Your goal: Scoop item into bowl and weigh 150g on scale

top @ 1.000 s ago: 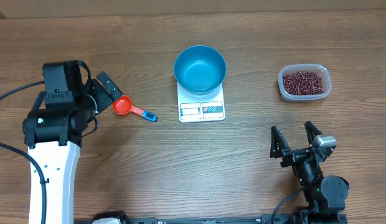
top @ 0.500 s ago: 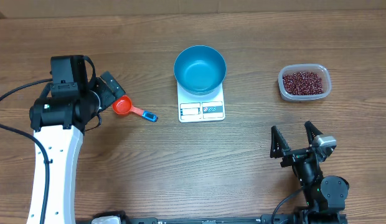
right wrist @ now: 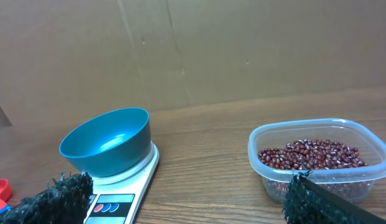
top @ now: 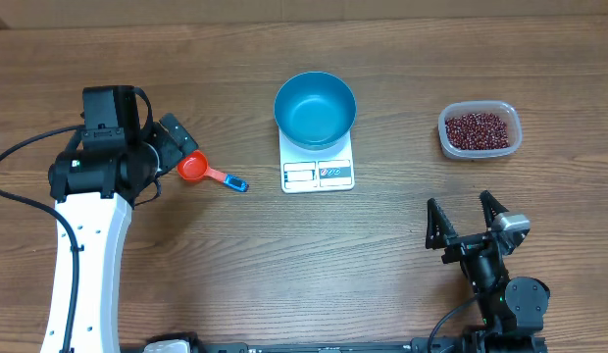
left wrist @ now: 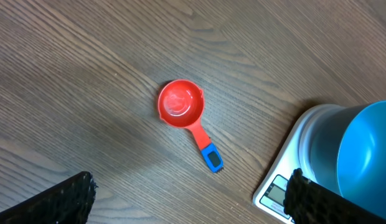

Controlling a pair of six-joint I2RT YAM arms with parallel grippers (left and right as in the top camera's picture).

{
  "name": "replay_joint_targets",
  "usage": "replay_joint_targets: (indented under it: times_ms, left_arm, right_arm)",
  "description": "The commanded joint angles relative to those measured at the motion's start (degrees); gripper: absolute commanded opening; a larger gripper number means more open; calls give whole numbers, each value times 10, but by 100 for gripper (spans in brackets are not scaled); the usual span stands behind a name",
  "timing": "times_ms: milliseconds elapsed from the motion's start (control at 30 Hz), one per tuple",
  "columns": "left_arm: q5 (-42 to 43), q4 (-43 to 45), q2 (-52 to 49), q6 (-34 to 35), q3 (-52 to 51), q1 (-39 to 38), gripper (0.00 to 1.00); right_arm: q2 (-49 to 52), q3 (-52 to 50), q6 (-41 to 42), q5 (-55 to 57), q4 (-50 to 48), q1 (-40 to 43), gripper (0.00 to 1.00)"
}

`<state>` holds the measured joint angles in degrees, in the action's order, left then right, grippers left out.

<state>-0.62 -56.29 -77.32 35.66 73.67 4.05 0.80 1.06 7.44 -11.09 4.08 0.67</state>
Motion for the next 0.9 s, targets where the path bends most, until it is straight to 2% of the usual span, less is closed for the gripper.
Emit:
replay_joint_targets:
  times_ms: [0, 633, 867]
  left_arm:
    - [6, -5, -6, 8, 15, -3, 100]
    - [4, -3, -6, 23, 15, -3, 100]
    - [4, -24, -7, 86, 2, -3, 100]
  right_arm:
    - [-6, -6, -2, 6, -3, -3, 100]
    - [-6, -6, -2, 6, -3, -3, 100]
    - [-6, -6, -2, 6, -3, -3, 100]
